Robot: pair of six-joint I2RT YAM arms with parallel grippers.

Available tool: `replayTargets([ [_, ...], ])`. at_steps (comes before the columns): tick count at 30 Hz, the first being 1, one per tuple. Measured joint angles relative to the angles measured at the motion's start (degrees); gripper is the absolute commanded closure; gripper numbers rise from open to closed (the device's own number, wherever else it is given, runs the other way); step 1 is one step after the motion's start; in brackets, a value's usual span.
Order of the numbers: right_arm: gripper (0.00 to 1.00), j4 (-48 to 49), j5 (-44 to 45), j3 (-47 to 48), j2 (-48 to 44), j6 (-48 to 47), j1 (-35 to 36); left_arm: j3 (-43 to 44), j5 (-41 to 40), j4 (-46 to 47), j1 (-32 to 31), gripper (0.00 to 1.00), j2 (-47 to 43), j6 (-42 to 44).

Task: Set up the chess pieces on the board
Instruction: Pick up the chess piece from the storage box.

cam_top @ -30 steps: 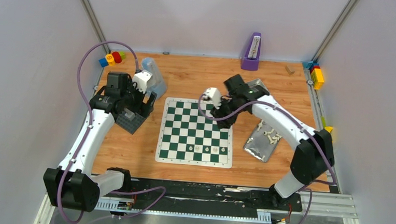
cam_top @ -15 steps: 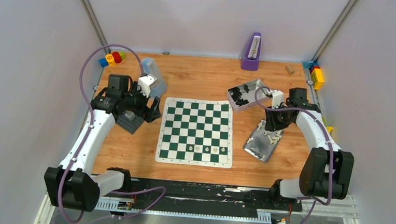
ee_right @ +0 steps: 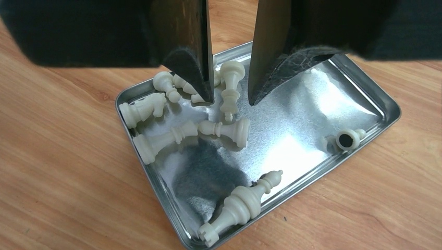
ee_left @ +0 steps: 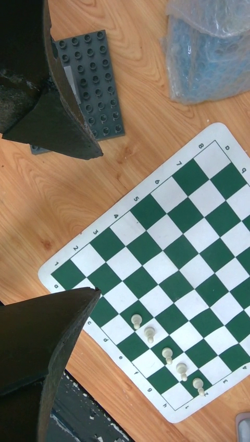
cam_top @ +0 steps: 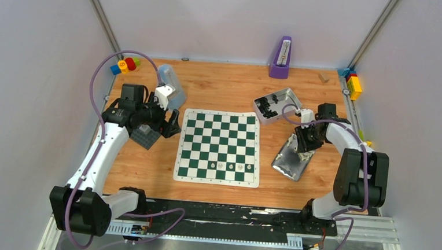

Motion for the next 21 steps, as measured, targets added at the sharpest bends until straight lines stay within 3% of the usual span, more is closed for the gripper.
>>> replayTargets([
  [13, 0.71, 1.29, 1.44, -1.66, 1.38, -1.62, 0.09, 0.0, 0.17, -0.02, 0.0, 0.0, 0.0, 0.0],
  [21, 0.83, 1.81, 1.73, -2.27, 2.64, -2.08, 0.44, 0.0, 0.15, -0.04, 0.0, 0.0, 0.02, 0.0],
])
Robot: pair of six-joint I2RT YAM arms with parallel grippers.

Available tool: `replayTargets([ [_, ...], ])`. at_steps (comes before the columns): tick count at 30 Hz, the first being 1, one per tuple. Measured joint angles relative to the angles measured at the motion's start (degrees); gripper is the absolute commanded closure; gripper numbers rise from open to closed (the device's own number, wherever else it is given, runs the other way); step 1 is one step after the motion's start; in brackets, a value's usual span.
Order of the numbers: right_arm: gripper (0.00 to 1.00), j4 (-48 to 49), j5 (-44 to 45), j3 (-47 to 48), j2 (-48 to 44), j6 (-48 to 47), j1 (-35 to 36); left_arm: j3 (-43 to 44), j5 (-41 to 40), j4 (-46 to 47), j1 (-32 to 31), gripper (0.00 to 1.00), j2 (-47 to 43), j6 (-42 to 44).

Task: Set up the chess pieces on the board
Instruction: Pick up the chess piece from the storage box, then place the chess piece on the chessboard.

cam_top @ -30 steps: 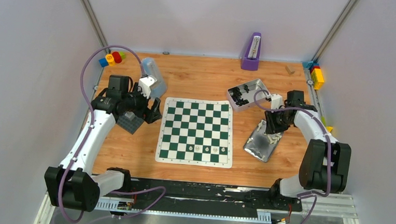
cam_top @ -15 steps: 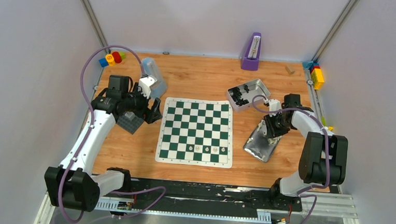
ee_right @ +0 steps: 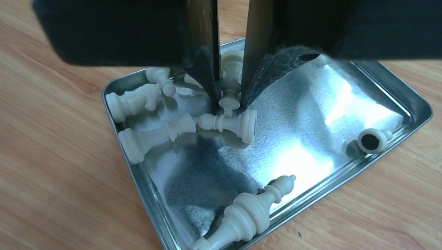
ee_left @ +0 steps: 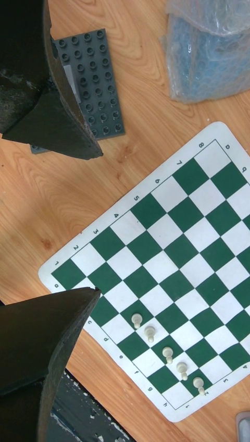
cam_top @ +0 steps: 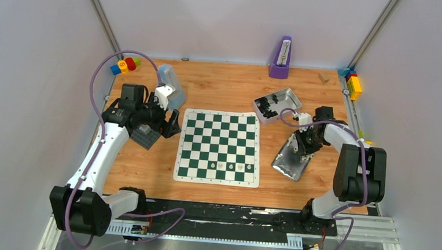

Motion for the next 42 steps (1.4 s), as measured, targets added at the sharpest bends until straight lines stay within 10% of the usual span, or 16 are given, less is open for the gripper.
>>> replayTargets([
  [12, 1.0, -4.94, -8.09, 1.75, -3.23, -0.35, 0.22, 0.0, 0.2, -0.07, 0.0, 0.0, 0.74, 0.46],
  [24, 1.0, -12.44, -38.36, 6.84, -10.67, -5.62, 1.97, -0.48, 12.28, 3.76, 0.07, 0.01, 1.05, 4.04],
  [31, 1.0, 6.29, -47.41, 1.42, -15.67, -0.22, 18.03, -2.47, 19.58, 7.96, 0.11, 0.01, 0.94, 5.57],
  [42, 0.96, 31.12, -36.96, -0.87, -13.44, 4.07, 39.06, 1.2, 27.41, 10.91, -1.73, 0.13, 3.34, -2.62],
])
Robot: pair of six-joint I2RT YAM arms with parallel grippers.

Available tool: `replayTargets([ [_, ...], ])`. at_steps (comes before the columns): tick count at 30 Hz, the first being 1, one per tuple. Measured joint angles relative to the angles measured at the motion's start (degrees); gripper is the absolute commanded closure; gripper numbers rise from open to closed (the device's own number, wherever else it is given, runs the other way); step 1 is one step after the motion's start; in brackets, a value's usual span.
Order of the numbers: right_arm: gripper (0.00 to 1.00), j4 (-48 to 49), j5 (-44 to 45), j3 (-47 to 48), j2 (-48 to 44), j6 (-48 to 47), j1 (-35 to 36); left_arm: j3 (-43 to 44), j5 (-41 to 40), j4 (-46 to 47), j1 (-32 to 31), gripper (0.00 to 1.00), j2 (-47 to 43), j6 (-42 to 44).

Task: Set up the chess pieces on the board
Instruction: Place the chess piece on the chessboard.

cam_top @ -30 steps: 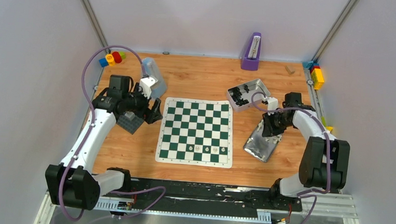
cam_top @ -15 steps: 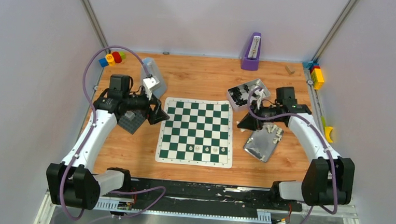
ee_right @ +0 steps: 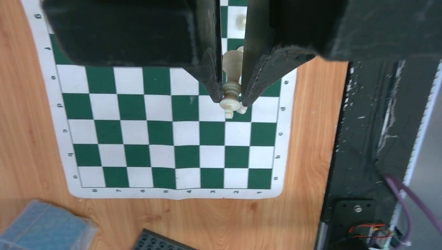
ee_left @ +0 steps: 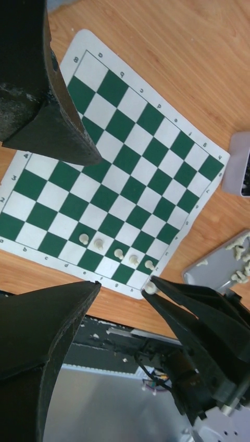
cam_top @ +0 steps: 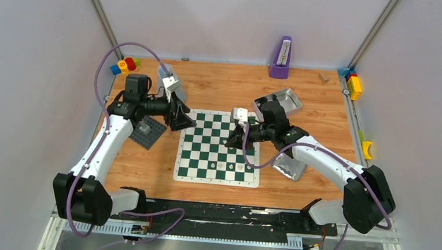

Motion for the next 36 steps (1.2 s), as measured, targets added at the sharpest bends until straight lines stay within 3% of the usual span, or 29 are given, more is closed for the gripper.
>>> replayTargets([
  [8, 0.98, 3.65, 13.9, 6.8, 7.04, 1.22, 5.07, 9.92, -0.74, -0.66, -5.27, 0.22, 11.54, -10.51],
  [13, 0.98, 3.87, 17.9, 9.33, 8.41, 2.05, 5.75, 13.68, -2.21, -1.99, -9.05, 0.24, 17.46, -14.12],
  [36, 0.98, 2.62, 19.15, 9.66, 8.46, 3.26, 6.01, 13.7, -5.38, 0.0, -14.08, 0.51, 22.45, -17.0],
])
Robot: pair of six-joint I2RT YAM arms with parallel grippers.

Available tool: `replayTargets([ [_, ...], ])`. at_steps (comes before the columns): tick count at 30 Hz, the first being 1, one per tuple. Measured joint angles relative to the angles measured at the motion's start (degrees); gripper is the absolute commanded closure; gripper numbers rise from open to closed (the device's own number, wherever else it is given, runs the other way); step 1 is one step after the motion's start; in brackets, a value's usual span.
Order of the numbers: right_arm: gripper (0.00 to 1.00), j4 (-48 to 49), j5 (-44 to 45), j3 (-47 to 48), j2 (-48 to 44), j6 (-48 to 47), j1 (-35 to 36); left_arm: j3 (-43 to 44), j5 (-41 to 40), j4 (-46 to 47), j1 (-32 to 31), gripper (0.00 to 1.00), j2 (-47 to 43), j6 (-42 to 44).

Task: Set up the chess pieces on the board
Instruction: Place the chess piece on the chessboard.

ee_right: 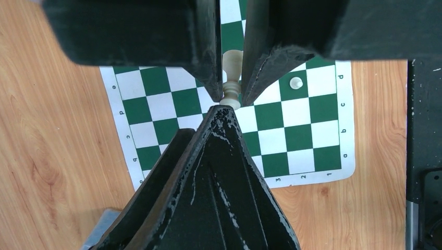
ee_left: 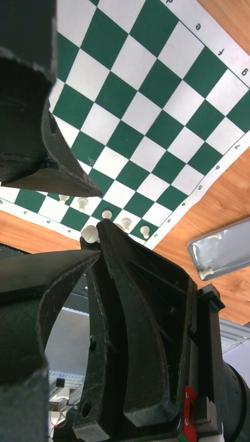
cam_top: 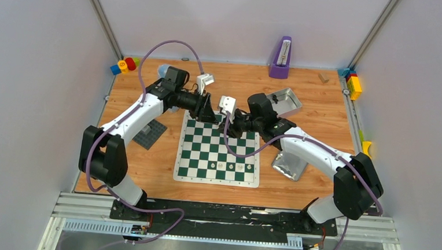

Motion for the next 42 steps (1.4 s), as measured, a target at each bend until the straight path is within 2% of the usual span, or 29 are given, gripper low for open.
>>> replayTargets([
  [29, 0.99, -2.05, 1.62, 1.25, 0.74, 0.52, 0.0, 0.0, 1.57, -0.13, -1.64, 0.64, 2.36, 0.0],
  [42, 1.0, -2.08, 2.12, 1.29, 0.92, 0.52, 0.04, -0.02, 1.92, -0.35, -1.64, 0.66, 2.34, 0.85],
])
